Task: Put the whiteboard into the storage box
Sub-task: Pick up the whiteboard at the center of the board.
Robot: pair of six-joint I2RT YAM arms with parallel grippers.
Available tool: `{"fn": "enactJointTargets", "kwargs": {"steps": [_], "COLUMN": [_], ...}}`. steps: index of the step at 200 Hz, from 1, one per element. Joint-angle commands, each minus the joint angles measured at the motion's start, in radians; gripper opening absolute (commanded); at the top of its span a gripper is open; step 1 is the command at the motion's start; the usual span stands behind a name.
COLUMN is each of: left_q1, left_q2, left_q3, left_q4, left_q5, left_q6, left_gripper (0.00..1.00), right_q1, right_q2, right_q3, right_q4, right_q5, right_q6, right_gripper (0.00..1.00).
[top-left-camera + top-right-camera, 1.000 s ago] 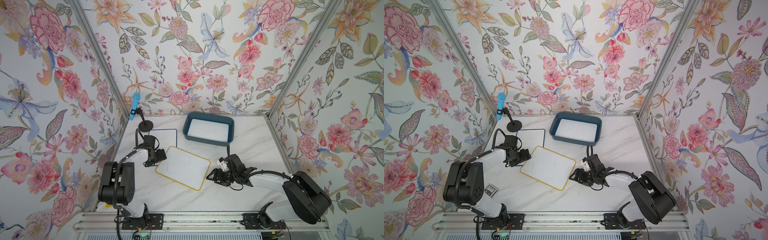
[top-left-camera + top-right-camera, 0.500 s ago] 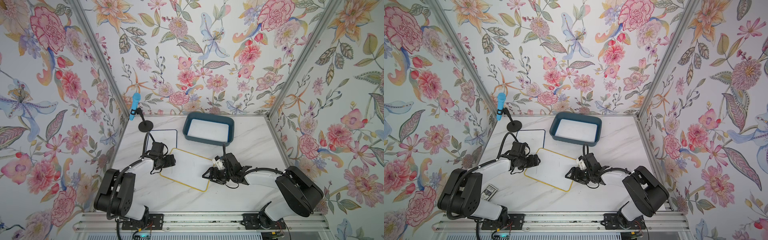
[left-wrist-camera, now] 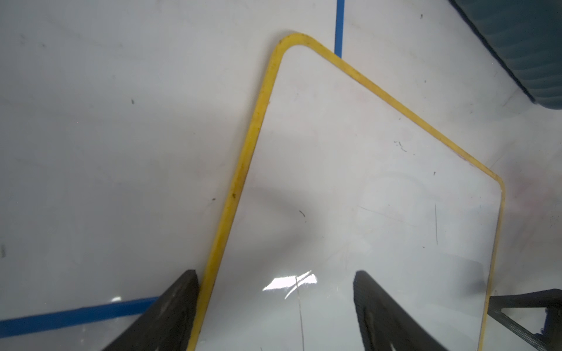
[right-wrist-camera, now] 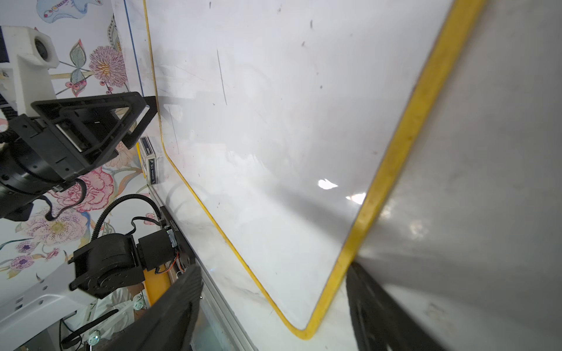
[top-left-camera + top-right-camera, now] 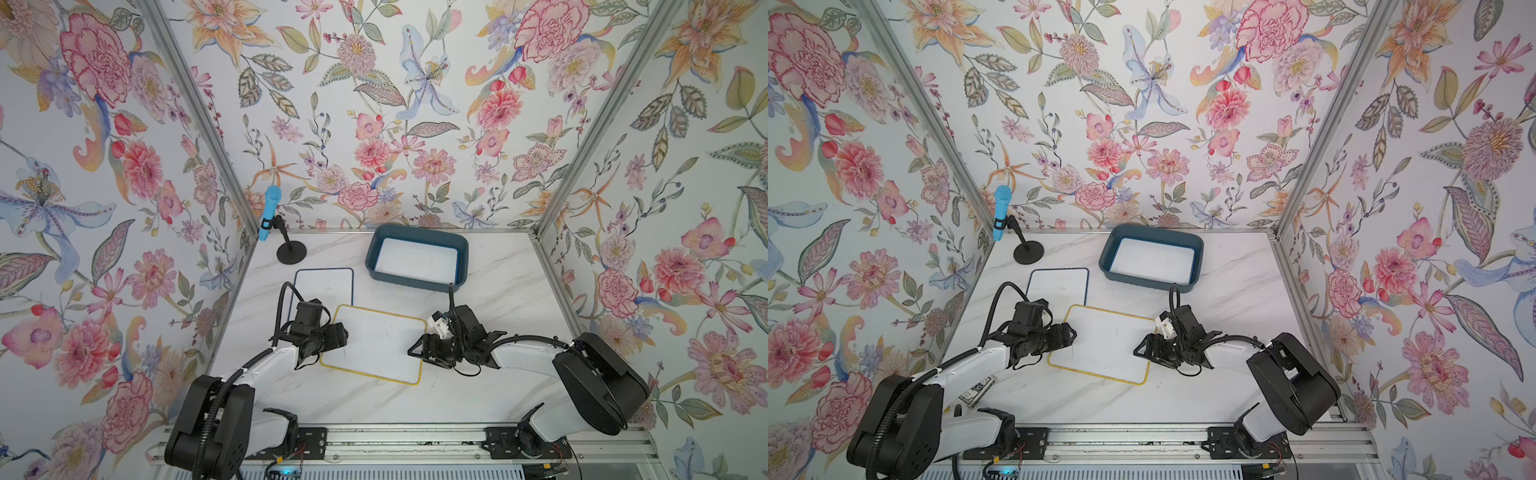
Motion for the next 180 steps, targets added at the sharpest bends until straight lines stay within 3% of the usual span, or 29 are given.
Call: {"fn": "enactJointTargets", "kwargs": {"steps": [1, 58, 105, 143, 180], "left_q1": [-0.077, -0.165, -0.228, -0.266, -0.268], "left_q2": [0.028, -0.024, -0.039, -0.093, -0.151], "left_q3": [0.003, 0.103, 0.132, 0.071, -0.078], "left_q4": [-0.136, -0.163, -0.045, 0.168, 0.329], "left_q5": [0.411, 0.483, 0.529, 0.528, 0.479], "left_q6": [-0.033, -0.089, -0.171, -0.328, -0.451], "left_gripper": [0.78, 0.75, 0.72, 0.72, 0.73], "right_q1": [0.023, 0.01, -0.042, -0.042, -0.019], "right_q2": [0.139, 0.151, 0.141, 0.133, 0.159], "right_q3": [-0.042, -0.059, -0.083, -0.108, -0.147], "right_q4": [-0.078, -0.061, -0.008, 0.038, 0.122], "right_q5": [0.089, 0.072, 0.03, 0.003, -0.028], "right_q6": [-0.049, -0.089, -0.099, -0.098, -0.072], "right_gripper": [0.78, 0.77, 0.77, 0.77, 0.75]}}
